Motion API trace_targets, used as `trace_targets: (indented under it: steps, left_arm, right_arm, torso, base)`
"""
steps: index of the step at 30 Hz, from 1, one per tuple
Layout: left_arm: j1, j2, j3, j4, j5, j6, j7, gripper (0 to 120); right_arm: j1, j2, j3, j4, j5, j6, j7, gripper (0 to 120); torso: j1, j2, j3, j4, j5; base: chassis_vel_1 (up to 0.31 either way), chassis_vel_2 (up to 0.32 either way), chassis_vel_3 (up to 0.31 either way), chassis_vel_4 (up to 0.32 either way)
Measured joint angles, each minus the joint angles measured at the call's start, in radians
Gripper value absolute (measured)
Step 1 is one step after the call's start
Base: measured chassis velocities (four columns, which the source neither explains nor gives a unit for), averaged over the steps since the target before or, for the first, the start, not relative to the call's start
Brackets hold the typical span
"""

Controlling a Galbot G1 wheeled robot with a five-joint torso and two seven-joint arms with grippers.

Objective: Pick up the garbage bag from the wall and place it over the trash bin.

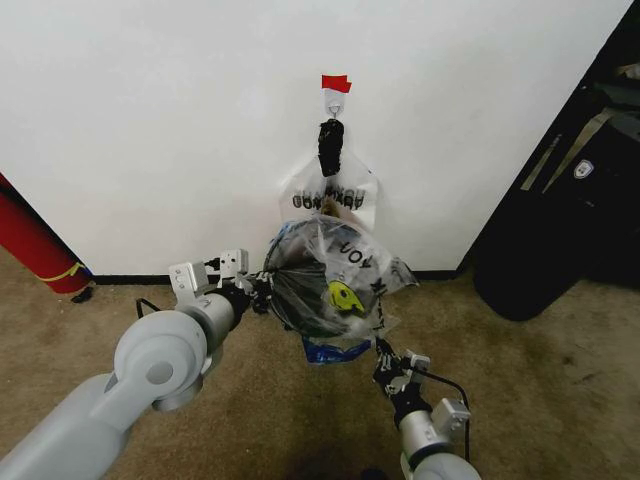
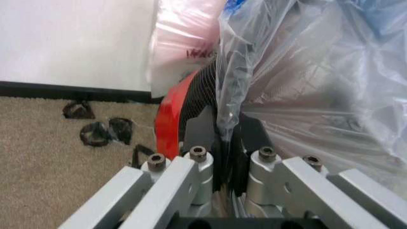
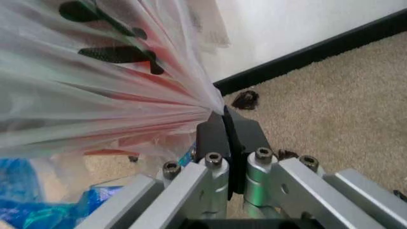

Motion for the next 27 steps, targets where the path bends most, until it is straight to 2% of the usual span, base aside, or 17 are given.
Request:
trace_targets:
  steps: [8,10,12,14,16,18,21,22,24,27]
  left_arm:
    - [0.002,0.005,0.006,-0.002,-0.005,0.013,0.001,3]
    - [0.002,0.005,0.007,0.004,-0.001,0.014,0.001,3]
    - [0.001,0.001,0.014,0.034,0.023,0.013,-0.002,3]
    - [0.0,-0.001,0.016,0.043,0.029,0.013,-0.004,3]
    - [-0.001,-0.007,0.021,0.072,0.057,0.009,-0.011,3]
    - [-0.001,-0.01,0.023,0.091,0.081,0.005,-0.017,3]
    - [0.002,-0.018,0.025,0.131,0.115,-0.002,-0.034,3]
    - [0.002,-0.018,0.025,0.131,0.115,-0.002,-0.034,3]
    - [0.004,-0.022,0.028,0.139,0.131,-0.003,-0.036,3]
    - [0.008,-0.026,0.036,0.141,0.151,-0.003,-0.037,3]
  right_arm:
    - [0.026,0.002,-0.004,-0.03,-0.019,-0.017,0.005,0]
    - [0.02,-0.003,-0.001,-0.03,-0.026,-0.017,0.002,4]
    - [-0.016,-0.023,0.009,-0.019,-0.049,-0.016,-0.011,16]
    - [-0.026,-0.029,0.011,-0.014,-0.055,-0.015,-0.014,18]
    - [-0.066,-0.053,0.027,0.011,-0.084,-0.016,-0.021,32]
    - [-0.092,-0.071,0.038,0.029,-0.106,-0.019,-0.024,35]
    - [-0.17,-0.123,0.084,0.114,-0.134,-0.038,-0.03,50]
    - [-0.17,-0.123,0.084,0.114,-0.134,-0.038,-0.03,50]
    - [-0.198,-0.148,0.1,0.16,-0.124,-0.043,-0.033,60]
    - [-0.221,-0.175,0.108,0.231,-0.061,-0.041,-0.05,68]
  torso:
    - [0.0,0.0,0.0,0.0001,0.0]
    - [0.0,0.0,0.0,0.0001,0.0001]
    - [0.0,0.0,0.0,0.0,0.0001]
    - [0.0,0.0,0.0,0.0,0.0001]
    - [0.0,0.0,0.0,-0.0001,0.0001]
    - [0.0,0.0,0.0,-0.0001,-0.0001]
    - [0.0,0.0,0.0,0.0,-0.0001]
    - [0.0,0.0,0.0,0.0,-0.0001]
    - [0.0,0.0,0.0,-0.0001,0.0002]
    - [0.0,0.0,0.0,-0.0003,0.0]
  base:
    - [0.0,0.0,0.0,0.0]
    - [0.0,0.0,0.0,0.0]
    - [0.0,0.0,0.0,0.0]
    - [0.0,0.0,0.0,0.0]
    - [0.0,0.0,0.0,0.0]
    - [0.0,0.0,0.0,0.0]
    - [0.0,0.0,0.0,0.0]
    - [0.0,0.0,0.0,0.0]
    - [0.0,0.0,0.0,0.0]
    - [0.0,0.0,0.0,0.0]
